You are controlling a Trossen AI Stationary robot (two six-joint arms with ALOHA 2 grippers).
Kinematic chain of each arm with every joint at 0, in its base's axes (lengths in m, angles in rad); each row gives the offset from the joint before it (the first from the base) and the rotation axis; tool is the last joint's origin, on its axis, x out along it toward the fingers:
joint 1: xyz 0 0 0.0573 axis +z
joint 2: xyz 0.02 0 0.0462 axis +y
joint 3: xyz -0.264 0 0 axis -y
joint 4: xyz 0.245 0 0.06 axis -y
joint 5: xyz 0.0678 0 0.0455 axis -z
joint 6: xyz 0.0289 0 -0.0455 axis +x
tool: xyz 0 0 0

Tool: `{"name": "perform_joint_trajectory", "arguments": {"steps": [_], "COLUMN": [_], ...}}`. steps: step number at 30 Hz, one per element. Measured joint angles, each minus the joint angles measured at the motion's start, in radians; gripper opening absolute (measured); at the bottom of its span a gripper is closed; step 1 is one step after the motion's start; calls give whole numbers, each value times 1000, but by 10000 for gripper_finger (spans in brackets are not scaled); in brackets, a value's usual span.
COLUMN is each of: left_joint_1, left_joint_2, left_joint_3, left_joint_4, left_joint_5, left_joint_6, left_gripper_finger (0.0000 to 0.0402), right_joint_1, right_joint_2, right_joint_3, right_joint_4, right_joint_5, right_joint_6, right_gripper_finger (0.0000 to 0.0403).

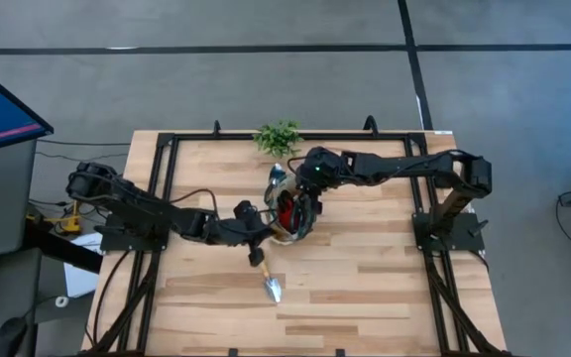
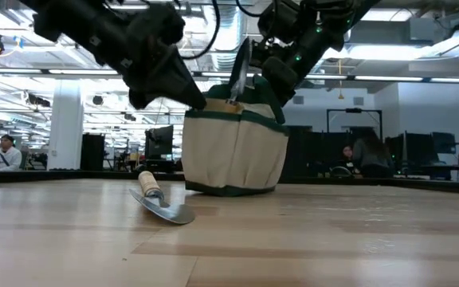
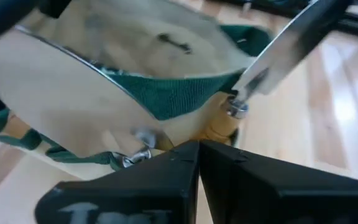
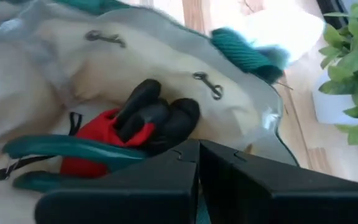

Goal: Pick & Place Garden tools in Gardening bag
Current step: Adjust the gardening bag

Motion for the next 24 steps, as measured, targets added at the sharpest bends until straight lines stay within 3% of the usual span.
{"name": "perform_joint_trajectory", "arguments": {"steps": [24], "left_joint_1": [216], "left_joint_2": [13], "left_joint_3": [0], "left_joint_4": [-82], "left_joint_5": [2], "left_joint_6": [140], "left_gripper_finger": [3], "right_joint_1": [23], "right_joint_2": [-22], "right_joint_3": [0], "right_joint_4": [-152], "right_joint_5": [1], "right_joint_6": [54], "right_gripper_finger": [0]}}
